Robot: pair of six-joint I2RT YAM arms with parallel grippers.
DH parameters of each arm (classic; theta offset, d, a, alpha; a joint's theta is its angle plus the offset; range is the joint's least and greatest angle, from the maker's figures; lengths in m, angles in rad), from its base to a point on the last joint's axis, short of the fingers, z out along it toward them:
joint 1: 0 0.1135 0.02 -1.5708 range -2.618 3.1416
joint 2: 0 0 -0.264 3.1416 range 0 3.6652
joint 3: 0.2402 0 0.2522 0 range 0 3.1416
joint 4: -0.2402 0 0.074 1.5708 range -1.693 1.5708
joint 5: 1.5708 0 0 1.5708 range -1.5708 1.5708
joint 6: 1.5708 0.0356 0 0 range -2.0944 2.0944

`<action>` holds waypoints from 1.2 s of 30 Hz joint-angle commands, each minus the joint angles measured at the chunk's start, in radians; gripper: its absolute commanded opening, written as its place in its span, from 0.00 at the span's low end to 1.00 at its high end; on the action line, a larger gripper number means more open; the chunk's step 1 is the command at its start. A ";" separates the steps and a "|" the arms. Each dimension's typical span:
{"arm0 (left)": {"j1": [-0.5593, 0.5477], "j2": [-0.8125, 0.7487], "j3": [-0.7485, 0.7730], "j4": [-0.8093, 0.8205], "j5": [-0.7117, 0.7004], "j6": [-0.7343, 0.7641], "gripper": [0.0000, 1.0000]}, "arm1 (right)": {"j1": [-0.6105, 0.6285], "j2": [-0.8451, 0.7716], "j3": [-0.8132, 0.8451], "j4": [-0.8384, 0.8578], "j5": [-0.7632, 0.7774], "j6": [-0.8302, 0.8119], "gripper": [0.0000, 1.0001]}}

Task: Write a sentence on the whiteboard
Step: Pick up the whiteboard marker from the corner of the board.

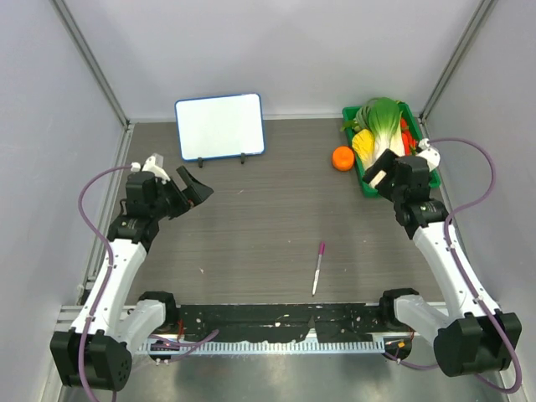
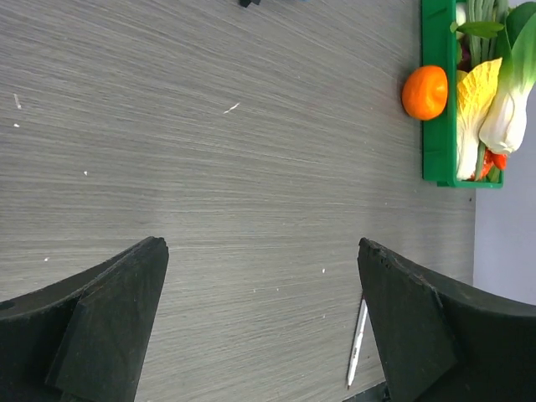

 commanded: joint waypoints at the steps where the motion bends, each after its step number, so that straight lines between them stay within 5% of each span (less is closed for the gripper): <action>1: 0.007 -0.001 0.034 -0.017 0.044 0.018 1.00 | 0.008 -0.026 0.004 -0.087 -0.197 0.048 0.98; 8: 0.009 0.088 0.140 -0.183 -0.020 0.147 1.00 | 0.258 0.281 0.222 -0.340 -0.092 -0.026 0.94; 15: 0.009 0.102 0.125 -0.232 -0.013 0.213 1.00 | 0.430 0.356 0.055 -0.326 -0.167 0.062 0.78; 20: 0.009 0.127 0.100 -0.227 0.024 0.201 1.00 | 0.480 0.359 -0.080 -0.295 -0.237 0.128 0.62; 31: 0.009 0.131 0.086 -0.215 0.027 0.193 1.00 | 0.507 0.399 -0.238 -0.114 -0.352 0.177 0.47; 36: 0.010 0.124 0.083 -0.220 0.025 0.192 1.00 | 0.514 0.499 -0.238 -0.104 -0.359 0.159 0.22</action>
